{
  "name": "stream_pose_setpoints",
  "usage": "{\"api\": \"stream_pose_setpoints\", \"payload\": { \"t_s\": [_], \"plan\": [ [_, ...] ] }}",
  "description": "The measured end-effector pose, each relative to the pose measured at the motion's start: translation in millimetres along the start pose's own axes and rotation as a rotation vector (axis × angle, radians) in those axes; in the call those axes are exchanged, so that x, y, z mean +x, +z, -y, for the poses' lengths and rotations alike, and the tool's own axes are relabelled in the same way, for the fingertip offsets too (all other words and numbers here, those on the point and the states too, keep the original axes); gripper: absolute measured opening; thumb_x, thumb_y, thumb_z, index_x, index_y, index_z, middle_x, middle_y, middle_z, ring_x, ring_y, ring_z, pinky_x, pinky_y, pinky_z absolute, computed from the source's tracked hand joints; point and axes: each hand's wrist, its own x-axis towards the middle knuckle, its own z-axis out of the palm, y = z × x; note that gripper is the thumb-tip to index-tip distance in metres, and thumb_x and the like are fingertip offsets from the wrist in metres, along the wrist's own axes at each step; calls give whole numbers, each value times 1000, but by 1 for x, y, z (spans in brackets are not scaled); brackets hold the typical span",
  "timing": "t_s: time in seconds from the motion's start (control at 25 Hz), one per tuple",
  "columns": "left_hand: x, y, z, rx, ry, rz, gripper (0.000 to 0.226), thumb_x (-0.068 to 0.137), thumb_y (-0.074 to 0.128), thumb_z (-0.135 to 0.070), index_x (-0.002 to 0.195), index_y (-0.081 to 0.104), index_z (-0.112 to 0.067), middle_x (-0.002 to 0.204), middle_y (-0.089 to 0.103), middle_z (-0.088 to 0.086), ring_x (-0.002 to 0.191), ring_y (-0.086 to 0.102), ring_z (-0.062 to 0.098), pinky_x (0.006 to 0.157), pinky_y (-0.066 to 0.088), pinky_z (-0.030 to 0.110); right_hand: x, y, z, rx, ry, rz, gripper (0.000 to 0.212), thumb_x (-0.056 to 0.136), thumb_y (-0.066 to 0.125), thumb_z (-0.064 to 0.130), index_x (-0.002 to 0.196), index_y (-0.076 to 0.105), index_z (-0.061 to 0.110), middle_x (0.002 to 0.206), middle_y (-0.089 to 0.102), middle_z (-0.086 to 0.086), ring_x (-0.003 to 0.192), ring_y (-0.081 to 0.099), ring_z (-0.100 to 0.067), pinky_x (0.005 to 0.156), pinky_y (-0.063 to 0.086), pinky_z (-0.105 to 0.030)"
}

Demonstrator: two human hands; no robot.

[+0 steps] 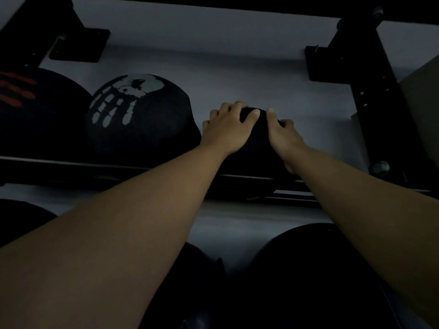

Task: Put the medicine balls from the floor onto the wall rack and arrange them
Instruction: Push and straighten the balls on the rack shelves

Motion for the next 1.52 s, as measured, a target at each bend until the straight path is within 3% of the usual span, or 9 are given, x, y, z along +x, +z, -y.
{"api": "stream_pose_setpoints", "payload": {
  "t_s": [0.16,0.36,0.64,0.96,1.12,1.2,1.32,1.4,1.52],
  "plan": [
    [-6,10,5,-22,-6,-108,58,109,31,-60,157,46,-31,166,45,3,153,38,30,122,28,47,14,6,1,13,-46,-11,87,98,34,74,163,30,16,164,37,-19,141,48,-37,118,41,-50],
    [-14,18,4,-56,12,-210,55,109,37,-57,155,52,-31,164,50,1,152,41,27,122,30,45,17,1,-7,11,-73,14,94,94,34,79,165,24,17,168,33,-16,145,43,-35,122,37,-50],
    [-22,9,7,-98,40,-156,58,110,39,-55,161,46,-29,169,44,0,157,37,25,128,28,47,19,-9,-3,-157,-116,61,100,93,27,81,164,29,11,166,40,-16,145,47,-35,122,37,-46],
    [-17,-31,10,50,63,-36,57,110,39,-53,159,48,-25,167,46,3,153,42,28,121,29,45,4,8,30,-418,-262,-60,81,95,28,72,158,43,23,162,43,-17,145,43,-42,120,34,-55],
    [-15,-85,39,29,96,-177,46,111,45,-33,151,57,-14,158,54,10,145,50,26,120,39,37,-15,49,64,-475,-419,-87,67,100,38,65,153,48,26,160,42,-19,146,39,-43,120,31,-50],
    [-16,-116,67,137,127,-303,41,110,43,-25,142,64,-14,151,61,8,139,55,26,118,39,38,-26,83,85,-490,-473,-87,63,99,41,64,151,48,29,159,42,-17,146,38,-41,118,31,-51],
    [-17,-161,124,221,7,-405,43,110,38,-25,145,62,-16,155,58,9,142,54,30,116,35,38,-44,141,117,-479,-573,-39,59,100,40,63,151,46,33,159,41,-14,145,38,-40,115,31,-51],
    [-18,-183,161,180,-97,-320,49,113,33,-34,156,51,-17,164,49,11,150,46,32,120,33,43,-53,176,134,-509,-658,12,61,102,38,62,156,41,34,163,36,-12,148,34,-38,117,28,-52],
    [-25,-182,188,-22,-52,-135,57,116,23,-42,166,34,-16,172,35,16,157,35,34,128,25,43,-60,203,142,-608,-687,7,60,106,32,61,161,32,39,172,26,-8,157,22,-35,123,17,-55]
  ]
}}
